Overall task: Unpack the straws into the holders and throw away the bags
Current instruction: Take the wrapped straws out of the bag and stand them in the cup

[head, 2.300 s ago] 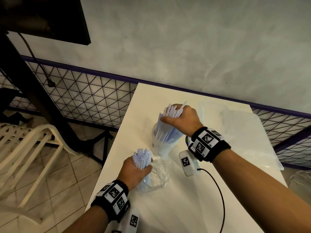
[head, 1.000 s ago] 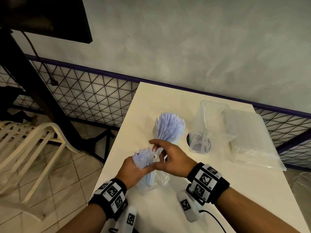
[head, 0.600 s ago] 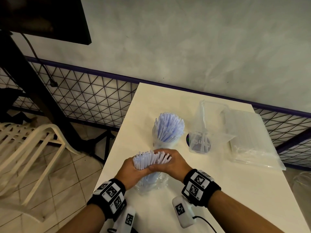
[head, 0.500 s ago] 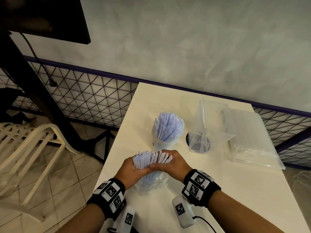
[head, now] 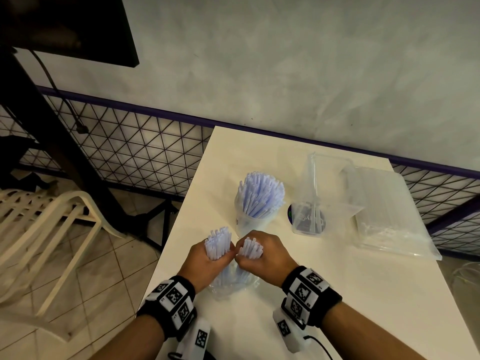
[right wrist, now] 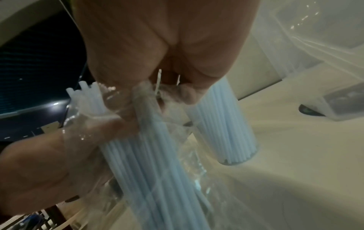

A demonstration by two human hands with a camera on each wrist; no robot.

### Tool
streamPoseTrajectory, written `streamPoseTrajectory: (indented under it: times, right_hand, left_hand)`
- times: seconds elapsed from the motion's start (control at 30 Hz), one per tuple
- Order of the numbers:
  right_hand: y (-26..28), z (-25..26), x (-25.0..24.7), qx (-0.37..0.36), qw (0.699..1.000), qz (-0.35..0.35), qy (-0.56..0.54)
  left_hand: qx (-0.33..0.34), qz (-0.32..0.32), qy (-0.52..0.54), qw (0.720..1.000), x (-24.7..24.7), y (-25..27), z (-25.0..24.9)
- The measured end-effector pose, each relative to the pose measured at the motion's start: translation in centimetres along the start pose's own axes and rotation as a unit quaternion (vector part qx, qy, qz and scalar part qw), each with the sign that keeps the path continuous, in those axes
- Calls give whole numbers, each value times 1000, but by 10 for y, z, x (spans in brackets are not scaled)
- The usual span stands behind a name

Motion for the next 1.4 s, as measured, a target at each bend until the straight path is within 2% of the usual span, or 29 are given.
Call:
streamPoseTrajectory:
  times: [0.1, 0.27, 0.4, 0.5, 0.63, 0.77, 0.93, 1.07, 1.13, 1.27, 1.4]
  right_hand:
    - [-4, 3, -3, 7, 999, 26, 38]
    - [-11, 39, -45, -3, 1000, 18, 0]
    - [-24, 77, -110, -23, 998, -48, -23]
    - [-36, 84, -151, -9, 994, -98, -47]
    - [-49, 75, -173, 2, 993, -111, -25]
    - [-56, 81, -189, -23, 991, -130, -10]
    - [-68, 80, -175, -51, 992, -104, 56]
    - [-75, 54, -147, -12, 994, -62, 87]
    - [-76, 47, -138, -10, 994, -70, 81]
    - [-75, 56, -135, -81, 982, -139, 97]
    - [-72, 64, -97, -170, 952, -77, 244]
  left_hand:
    - [-10, -9, 3, 1000, -2, -1, 2]
    - [-27, -13, 8, 1000, -2, -1, 5]
    - [-37, -27, 11, 999, -4, 1, 5]
    - [-41, -32, 9, 999, -4, 1, 6]
    - [-47, -30, 0, 998, -4, -1, 9]
    - [-47, -31, -8, 998, -4, -2, 10]
    - [-47, -33, -10, 998, -3, -2, 10]
    - [-54, -31, -8, 998, -4, -2, 11]
    - [-52, -30, -5, 998, -3, -2, 11]
    - [-53, -35, -4, 998, -3, -2, 11]
    - [-53, -36, -3, 998, -2, -2, 11]
Point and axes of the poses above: each hand's wrist, its own y-axis away from the middle knuckle, its own x-axis out of the palm, z = x × y, the point moved 9 cm from there along -y, towards the middle knuckle, and after that the axes turned 6 degrees about -x, right-handed, at the moved point
